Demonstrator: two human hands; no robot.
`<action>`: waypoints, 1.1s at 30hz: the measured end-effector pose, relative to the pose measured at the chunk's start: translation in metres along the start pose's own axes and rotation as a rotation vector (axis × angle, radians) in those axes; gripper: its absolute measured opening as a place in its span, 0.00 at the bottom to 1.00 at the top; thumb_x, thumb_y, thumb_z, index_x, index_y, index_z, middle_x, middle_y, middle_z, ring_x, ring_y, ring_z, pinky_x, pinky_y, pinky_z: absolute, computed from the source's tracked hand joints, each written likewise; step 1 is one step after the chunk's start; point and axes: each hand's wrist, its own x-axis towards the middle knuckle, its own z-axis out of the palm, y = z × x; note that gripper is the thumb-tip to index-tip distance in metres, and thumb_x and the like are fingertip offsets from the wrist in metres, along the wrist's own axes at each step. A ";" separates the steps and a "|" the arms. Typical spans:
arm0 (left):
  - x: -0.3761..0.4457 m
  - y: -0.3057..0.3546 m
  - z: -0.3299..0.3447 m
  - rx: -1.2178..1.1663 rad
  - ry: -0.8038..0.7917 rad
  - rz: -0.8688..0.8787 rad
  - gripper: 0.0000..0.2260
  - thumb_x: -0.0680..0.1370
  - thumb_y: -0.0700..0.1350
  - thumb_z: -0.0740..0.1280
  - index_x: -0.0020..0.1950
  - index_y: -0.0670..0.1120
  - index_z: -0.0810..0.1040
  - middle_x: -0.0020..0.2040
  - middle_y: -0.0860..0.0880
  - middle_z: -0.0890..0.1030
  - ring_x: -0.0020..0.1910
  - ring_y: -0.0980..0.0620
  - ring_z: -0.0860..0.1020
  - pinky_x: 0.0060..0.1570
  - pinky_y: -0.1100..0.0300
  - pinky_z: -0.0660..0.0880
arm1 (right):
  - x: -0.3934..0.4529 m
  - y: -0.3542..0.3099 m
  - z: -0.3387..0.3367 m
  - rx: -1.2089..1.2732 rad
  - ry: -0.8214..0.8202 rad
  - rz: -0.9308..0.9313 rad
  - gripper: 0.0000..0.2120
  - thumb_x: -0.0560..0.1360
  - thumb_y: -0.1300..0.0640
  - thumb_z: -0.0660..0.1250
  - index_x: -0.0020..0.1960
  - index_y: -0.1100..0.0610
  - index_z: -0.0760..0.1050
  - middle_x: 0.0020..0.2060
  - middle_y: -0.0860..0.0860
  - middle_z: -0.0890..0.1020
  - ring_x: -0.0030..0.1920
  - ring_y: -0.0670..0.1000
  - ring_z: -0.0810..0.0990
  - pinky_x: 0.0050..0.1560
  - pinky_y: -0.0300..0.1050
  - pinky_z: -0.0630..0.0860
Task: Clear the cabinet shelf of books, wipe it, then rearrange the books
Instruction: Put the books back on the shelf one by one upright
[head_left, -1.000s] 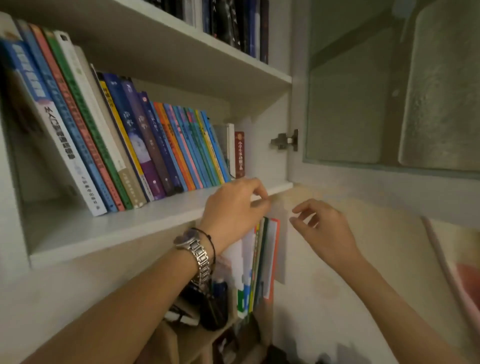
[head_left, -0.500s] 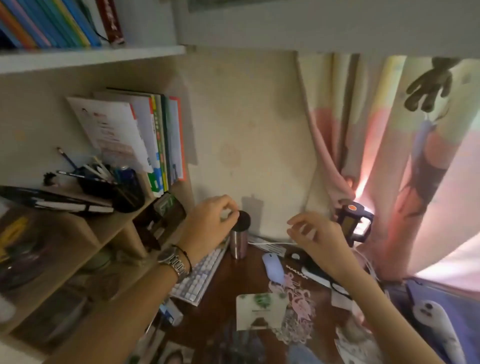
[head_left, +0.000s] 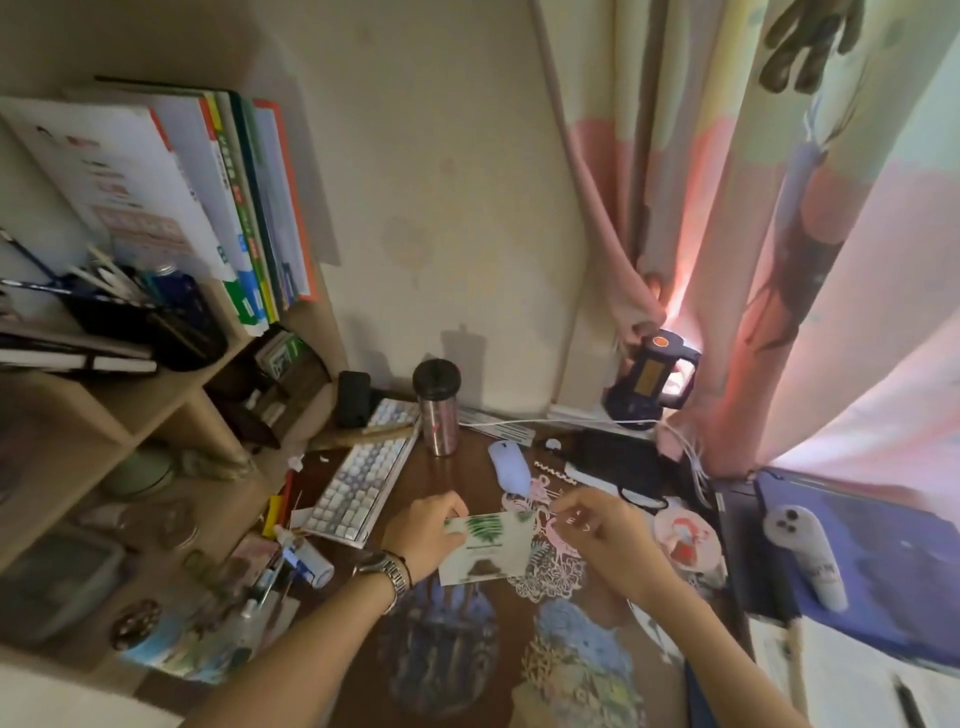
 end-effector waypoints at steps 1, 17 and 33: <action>0.001 -0.001 0.003 0.010 -0.002 -0.009 0.09 0.75 0.44 0.67 0.55 0.51 0.76 0.53 0.55 0.80 0.51 0.54 0.78 0.43 0.60 0.72 | 0.000 0.001 0.001 0.009 -0.007 0.001 0.08 0.75 0.60 0.69 0.49 0.48 0.78 0.42 0.39 0.79 0.42 0.35 0.77 0.39 0.27 0.71; 0.002 -0.016 -0.025 -0.057 0.192 0.048 0.06 0.77 0.42 0.66 0.44 0.54 0.77 0.33 0.60 0.77 0.35 0.62 0.75 0.33 0.64 0.71 | 0.002 -0.002 0.001 0.040 -0.004 -0.008 0.11 0.75 0.59 0.69 0.50 0.44 0.75 0.48 0.37 0.78 0.48 0.34 0.77 0.46 0.26 0.71; -0.080 0.035 -0.258 -0.364 0.655 0.167 0.06 0.76 0.44 0.68 0.45 0.55 0.79 0.42 0.56 0.82 0.44 0.58 0.80 0.44 0.54 0.78 | 0.055 -0.126 0.022 0.675 0.019 -0.370 0.28 0.75 0.63 0.70 0.65 0.42 0.62 0.59 0.47 0.77 0.60 0.49 0.78 0.54 0.47 0.79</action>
